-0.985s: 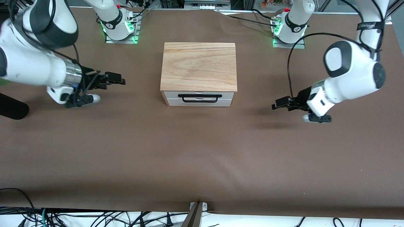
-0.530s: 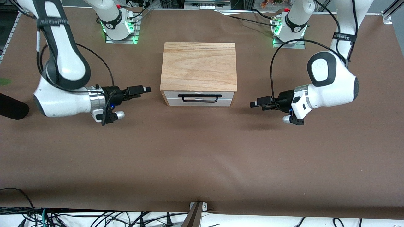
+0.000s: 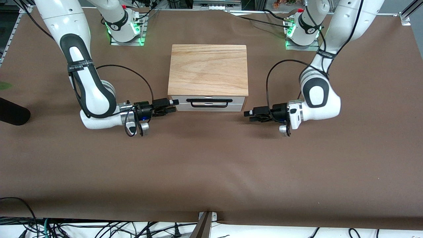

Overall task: Pull top drawer with both arms simultaneously
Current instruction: 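Move both grippers inward to the ends of the black drawer handle, then close both grippers on the ends of the black handle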

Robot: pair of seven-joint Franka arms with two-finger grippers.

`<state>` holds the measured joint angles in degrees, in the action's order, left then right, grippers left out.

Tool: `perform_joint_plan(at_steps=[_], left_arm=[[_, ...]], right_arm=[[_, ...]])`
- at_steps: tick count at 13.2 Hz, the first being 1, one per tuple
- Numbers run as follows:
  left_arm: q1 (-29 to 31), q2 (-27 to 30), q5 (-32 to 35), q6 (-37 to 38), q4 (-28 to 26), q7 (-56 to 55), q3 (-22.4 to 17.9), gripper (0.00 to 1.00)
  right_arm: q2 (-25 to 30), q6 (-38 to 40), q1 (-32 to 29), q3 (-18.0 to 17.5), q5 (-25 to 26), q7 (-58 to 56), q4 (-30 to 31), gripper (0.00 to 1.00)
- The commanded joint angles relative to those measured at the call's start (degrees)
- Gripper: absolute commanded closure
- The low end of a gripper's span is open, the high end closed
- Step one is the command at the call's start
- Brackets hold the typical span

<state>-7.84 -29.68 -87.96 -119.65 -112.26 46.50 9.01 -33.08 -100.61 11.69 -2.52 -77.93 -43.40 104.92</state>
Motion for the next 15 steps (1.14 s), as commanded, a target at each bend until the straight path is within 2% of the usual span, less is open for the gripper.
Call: perform_joint_plan(at_steps=[1, 3, 5, 8, 9, 11, 13, 15], left_arm=[[-2.1, -2.6, -8.9, 2.7, 0.2, 8.1, -0.2, 0.0], [-3.8, -3.5, -17.2, 2.8, -1.1, 13.3, 1.3, 0.0], [-3.8, -3.3, -19.1, 2.8, -2.1, 16.8, 2.9, 0.0], [-3.8, -3.2, -19.3, 4.7, -4.9, 22.0, 3.8, 0.05], [-3.8, -3.2, -19.3, 5.6, -5.9, 23.6, 3.8, 0.08], [-3.7, -3.2, -20.5, 7.6, -7.5, 27.8, 3.9, 0.23], [-3.7, -3.2, -21.5, 8.7, -8.1, 29.4, 3.9, 0.43], [-3.7, -3.2, -22.1, 8.9, -8.1, 29.5, 4.0, 0.56]], right_arm=[[-0.9, -0.5, 0.9, 0.0, -6.4, -8.0, 2.8, 0.03], [-2.4, -0.3, 2.0, 0.0, -11.9, -11.4, 4.4, 0.05], [-3.0, -0.3, 3.4, 0.0, -17.1, -13.5, 5.6, 0.09], [-3.8, -0.6, 4.6, 0.1, -19.2, -13.9, 5.6, 0.32], [-4.2, -0.6, 4.7, 0.0, -19.2, -13.9, 5.5, 0.36], [-4.2, -0.5, 4.7, 0.0, -19.2, -13.9, 5.4, 0.5], [-4.3, -0.4, 4.7, 0.0, -19.2, -13.9, 5.4, 0.65], [-4.3, -0.3, 4.6, 0.1, -19.2, -13.8, 5.3, 0.79]])
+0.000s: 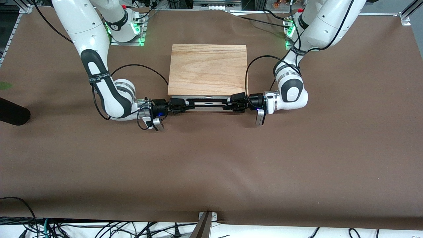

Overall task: Pull top drawer with both arms simultaneously
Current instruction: 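Close both grippers on the ends of the black handle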

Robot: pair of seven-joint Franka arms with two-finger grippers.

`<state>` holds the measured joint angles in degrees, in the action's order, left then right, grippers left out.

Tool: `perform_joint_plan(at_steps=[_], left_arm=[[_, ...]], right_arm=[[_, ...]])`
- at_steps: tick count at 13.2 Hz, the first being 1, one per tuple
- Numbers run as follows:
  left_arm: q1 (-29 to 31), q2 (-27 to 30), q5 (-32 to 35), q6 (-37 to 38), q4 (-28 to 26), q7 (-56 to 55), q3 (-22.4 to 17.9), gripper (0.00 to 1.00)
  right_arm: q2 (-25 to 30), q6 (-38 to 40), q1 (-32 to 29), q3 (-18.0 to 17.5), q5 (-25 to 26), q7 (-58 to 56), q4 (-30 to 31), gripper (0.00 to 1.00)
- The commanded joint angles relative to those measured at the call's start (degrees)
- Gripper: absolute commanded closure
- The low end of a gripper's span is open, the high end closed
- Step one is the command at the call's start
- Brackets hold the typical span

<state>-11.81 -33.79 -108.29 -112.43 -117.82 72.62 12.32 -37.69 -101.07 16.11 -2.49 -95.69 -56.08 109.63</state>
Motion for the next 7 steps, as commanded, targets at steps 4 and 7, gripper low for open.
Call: perform_joint_plan(at_steps=[4, 7], left_arm=[[0.3, 0.6, -1.7, 1.7, -2.8, 3.4, 0.7, 0.81], [0.1, -0.4, -1.7, 1.6, -2.9, 3.0, 0.8, 0.75]], right_arm=[[0.4, 0.2, 0.0, 0.0, -1.5, -0.9, 0.1, 0.91], [0.3, 0.1, -0.2, 0.0, -1.5, -0.4, -0.4, 0.96]])
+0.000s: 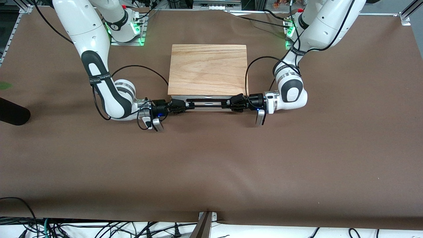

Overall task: Pull top drawer with both arms simultaneously
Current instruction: 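Close both grippers on the ends of the black handle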

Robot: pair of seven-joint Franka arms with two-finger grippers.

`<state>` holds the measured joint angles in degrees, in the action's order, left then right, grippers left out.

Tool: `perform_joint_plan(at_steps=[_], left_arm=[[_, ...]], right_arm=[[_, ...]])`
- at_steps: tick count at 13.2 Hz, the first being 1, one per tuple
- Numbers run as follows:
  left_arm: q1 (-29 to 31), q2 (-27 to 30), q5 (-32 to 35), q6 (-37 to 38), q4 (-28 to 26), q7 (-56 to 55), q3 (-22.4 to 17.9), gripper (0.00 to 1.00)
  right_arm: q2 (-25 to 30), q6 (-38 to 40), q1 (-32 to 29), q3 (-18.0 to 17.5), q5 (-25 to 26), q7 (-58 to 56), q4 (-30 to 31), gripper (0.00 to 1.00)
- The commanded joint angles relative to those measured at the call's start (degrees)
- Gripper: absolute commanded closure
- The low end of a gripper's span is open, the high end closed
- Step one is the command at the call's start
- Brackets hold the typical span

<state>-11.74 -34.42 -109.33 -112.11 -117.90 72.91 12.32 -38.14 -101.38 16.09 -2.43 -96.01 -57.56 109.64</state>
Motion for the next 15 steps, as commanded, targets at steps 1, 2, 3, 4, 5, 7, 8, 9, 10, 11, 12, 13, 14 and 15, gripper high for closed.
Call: perform_joint_plan(at_steps=[1, 2, 3, 4, 5, 7, 8, 9, 10, 11, 12, 13, 14, 15], left_arm=[[0.0, 0.1, -0.7, 1.3, -2.8, 2.5, 0.8, 0.75], [0.0, 0.1, -0.7, 1.3, -3.0, 2.3, 0.9, 0.75], [0.0, -0.2, -0.7, 1.3, -3.3, 2.2, 1.1, 0.76], [-0.1, -0.3, -0.7, 1.2, -3.7, 2.3, 1.1, 0.81], [-0.1, -0.3, -0.6, 1.2, -4.1, 2.4, 1.1, 0.92], [-0.2, -0.3, -0.6, 1.2, -4.4, 2.2, 1.1, 1.0], [-0.2, -0.7, -0.6, 1.1, -4.3, 2.2, 1.1, 1.0], [-0.2, -1.4, -0.6, 1.1, -4.2, 2.2, 1.1, 1.0], [-0.2, -1.6, -0.6, 1.1, -4.1, 2.2, 1.1, 1.0], [-0.2, -2.0, -0.6, 1.2, -4.0, 2.1, 1.1, 1.0], [-0.2, -2.1, -0.5, 1.2, -3.9, 2.1, 1.1, 1.0], [-0.2, -2.1, -0.5, 1.2, -3.7, 2.2, 1.1, 1.0], [-0.2, -2.1, -0.5, 1.3, -3.6, 2.2, 1.1, 1.0], [-0.2, -2.1, -0.4, 1.3, -3.4, 2.2, 1.1, 1.0]], right_arm=[[0.8, 0.3, -0.2, 0.0, -1.2, 1.1, -0.4, 0.98], [0.8, 0.3, -0.2, 0.0, -1.2, 1.2, -0.7, 0.99], [0.8, 0.3, -0.2, 0.0, -1.2, 1.2, -1.0, 1.0], [0.8, 0.2, -0.2, 0.0, -1.2, 1.4, -1.1, 1.0], [0.7, 0.2, -0.2, 0.0, -1.2, 1.4, -1.2, 1.0], [0.4, 0.2, -0.2, 0.0, -1.2, 1.4, -1.3, 1.0], [0.4, 0.2, -0.2, 0.0, -1.3, 1.4, -1.4, 1.0], [0.1, 0.2, -0.2, 0.0, -1.5, 1.4, -2.1, 1.0], [-0.1, 0.2, -0.2, 0.0, -1.6, 1.4, -2.3, 1.0], [-0.2, 0.3, -0.2, 0.0, -1.6, 1.4, -2.5, 1.0], [-0.2, 0.3, -0.2, 0.0, -1.6, 1.4, -2.7, 1.0], [-0.3, 0.3, -0.3, 0.0, -1.6, 1.4, -2.9, 1.0], [-0.2, 0.3, -0.4, 0.0, -1.6, 1.4, -2.9, 1.0], [-0.3, 0.3, -0.4, 0.0, -1.6, 1.4, -3.0, 1.0]])
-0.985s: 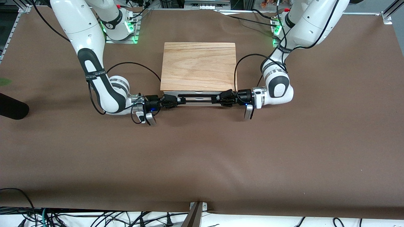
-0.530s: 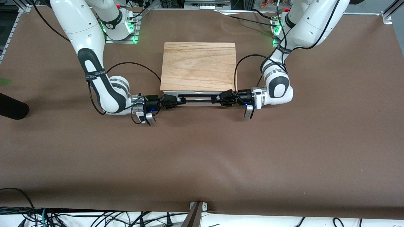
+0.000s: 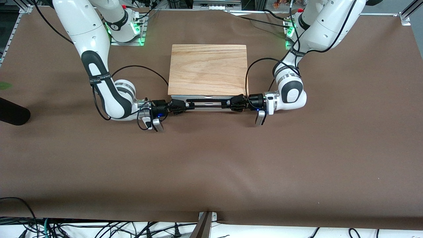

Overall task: Pull top drawer with both arms simultaneously
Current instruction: 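Close both grippers on the ends of the black handle, then pull the handle outward with both grippers, sliding the drawer open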

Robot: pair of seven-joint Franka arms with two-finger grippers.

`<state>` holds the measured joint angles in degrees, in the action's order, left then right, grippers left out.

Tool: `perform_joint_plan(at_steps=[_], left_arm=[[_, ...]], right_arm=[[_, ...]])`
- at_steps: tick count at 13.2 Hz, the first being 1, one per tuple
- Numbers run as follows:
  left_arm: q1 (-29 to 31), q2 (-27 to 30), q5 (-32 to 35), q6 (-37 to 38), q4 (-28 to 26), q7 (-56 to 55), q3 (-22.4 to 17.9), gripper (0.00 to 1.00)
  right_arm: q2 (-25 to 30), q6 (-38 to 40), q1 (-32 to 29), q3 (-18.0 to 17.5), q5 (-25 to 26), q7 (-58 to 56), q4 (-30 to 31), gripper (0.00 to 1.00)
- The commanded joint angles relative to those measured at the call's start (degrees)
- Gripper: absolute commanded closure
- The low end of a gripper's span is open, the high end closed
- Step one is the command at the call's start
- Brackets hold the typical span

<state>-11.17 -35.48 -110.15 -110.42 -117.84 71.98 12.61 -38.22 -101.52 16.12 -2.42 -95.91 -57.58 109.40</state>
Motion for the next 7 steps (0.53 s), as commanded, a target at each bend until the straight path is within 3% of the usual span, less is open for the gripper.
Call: perform_joint_plan(at_steps=[1, 7], left_arm=[[-0.6, -1.1, 0.5, -0.4, -3.4, 3.1, 0.8, 1.0], [-0.2, -2.1, 1.2, -0.4, -0.6, 3.1, 0.6, 1.0]], right_arm=[[-0.1, 0.4, -0.4, 0.0, -1.7, 1.6, -2.9, 1.0], [-1.2, 0.4, -0.6, 0.0, -1.6, 4.1, -6.1, 1.0]])
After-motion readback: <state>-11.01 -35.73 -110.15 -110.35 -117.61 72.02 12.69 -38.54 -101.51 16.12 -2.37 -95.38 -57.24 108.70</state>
